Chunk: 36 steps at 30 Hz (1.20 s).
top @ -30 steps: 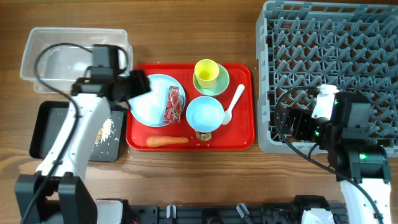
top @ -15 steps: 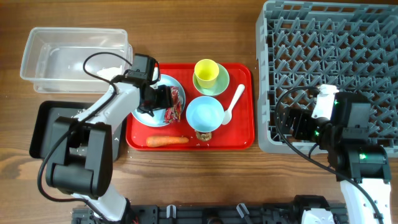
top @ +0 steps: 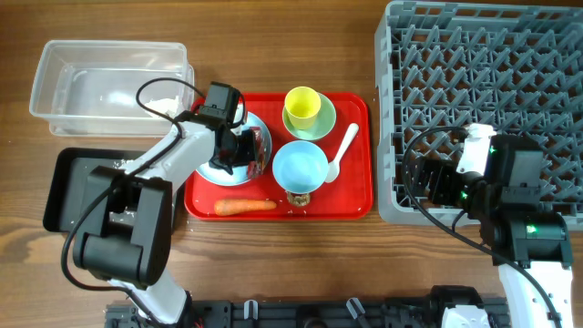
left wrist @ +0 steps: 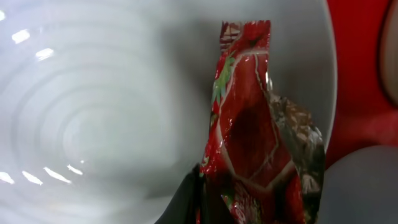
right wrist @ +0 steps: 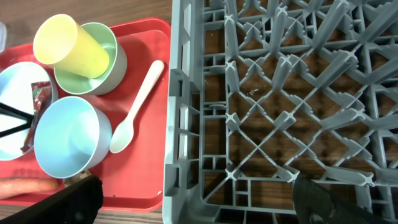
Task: Sort waste into correct bins and load items into the dishwasher rack
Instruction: 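Drop the red wrapper into the clear plastic bin with left gripper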
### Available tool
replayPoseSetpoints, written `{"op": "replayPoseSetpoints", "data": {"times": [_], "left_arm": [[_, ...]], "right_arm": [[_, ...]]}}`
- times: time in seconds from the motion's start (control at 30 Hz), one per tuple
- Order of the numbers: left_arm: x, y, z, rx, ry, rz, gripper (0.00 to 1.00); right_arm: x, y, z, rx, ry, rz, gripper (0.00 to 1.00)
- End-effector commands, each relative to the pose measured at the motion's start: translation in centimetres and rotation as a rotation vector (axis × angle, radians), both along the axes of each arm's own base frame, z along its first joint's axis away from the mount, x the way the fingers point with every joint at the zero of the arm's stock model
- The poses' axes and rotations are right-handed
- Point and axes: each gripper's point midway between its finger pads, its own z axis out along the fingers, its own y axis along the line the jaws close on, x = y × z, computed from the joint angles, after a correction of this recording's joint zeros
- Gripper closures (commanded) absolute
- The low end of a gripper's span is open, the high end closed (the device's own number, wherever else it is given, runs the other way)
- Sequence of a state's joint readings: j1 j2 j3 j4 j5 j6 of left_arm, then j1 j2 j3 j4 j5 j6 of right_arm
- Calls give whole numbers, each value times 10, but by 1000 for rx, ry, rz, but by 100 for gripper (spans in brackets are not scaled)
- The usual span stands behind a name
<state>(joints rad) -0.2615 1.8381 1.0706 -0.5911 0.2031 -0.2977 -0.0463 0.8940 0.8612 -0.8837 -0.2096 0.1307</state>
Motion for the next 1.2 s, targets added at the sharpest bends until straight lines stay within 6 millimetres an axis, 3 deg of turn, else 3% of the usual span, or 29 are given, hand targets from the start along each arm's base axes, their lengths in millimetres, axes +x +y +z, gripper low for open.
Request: {"op": "replayPoseSetpoints", "data": {"times": [0.0, 0.1, 0.23, 0.33, 0.47, 0.57, 0.63, 0.67, 0.73, 0.77, 0.8, 0.87, 1.03, 1.13, 1.17], "left_arm": [[19, 34, 41, 83, -103, 73, 96], [35, 53, 87, 68, -237, 138, 96], [58, 106, 153, 57, -467, 288, 96], [73, 143, 173, 66, -565, 381, 96], [87, 184, 176, 102, -624, 482, 96], [95, 206, 167, 132, -629, 529, 96], [97, 220, 157, 160, -615, 559, 84], [97, 222, 155, 163, -613, 565, 83], [97, 223, 155, 164, -613, 566, 75], [97, 222, 157, 159, -617, 565, 64], [95, 222, 159, 159, -617, 564, 58], [87, 215, 164, 139, -601, 552, 53], [55, 155, 165, -95, -468, 415, 51], [49, 118, 158, -133, -420, 321, 50], [51, 95, 161, -138, -441, 240, 48]], "right_arm": [[3, 4, 10, 16, -22, 8, 0], [3, 4, 10, 16, -23, 9, 0], [3, 4, 10, 16, -23, 9, 0], [3, 4, 10, 16, -23, 9, 0], [3, 4, 10, 17, -22, 9, 0], [3, 4, 10, 17, -23, 9, 0], [3, 4, 10, 16, -25, 9, 0], [3, 4, 10, 16, -26, 9, 0], [3, 4, 10, 16, -26, 9, 0], [3, 4, 10, 16, -26, 9, 0], [4, 4, 10, 17, -27, 10, 0], [6, 7, 11, 32, -32, 22, 0], [15, 18, 4, 89, -7, 64, 0], [19, 18, -7, 92, 38, 62, 0], [19, 18, -11, 94, 56, 61, 0]]}}
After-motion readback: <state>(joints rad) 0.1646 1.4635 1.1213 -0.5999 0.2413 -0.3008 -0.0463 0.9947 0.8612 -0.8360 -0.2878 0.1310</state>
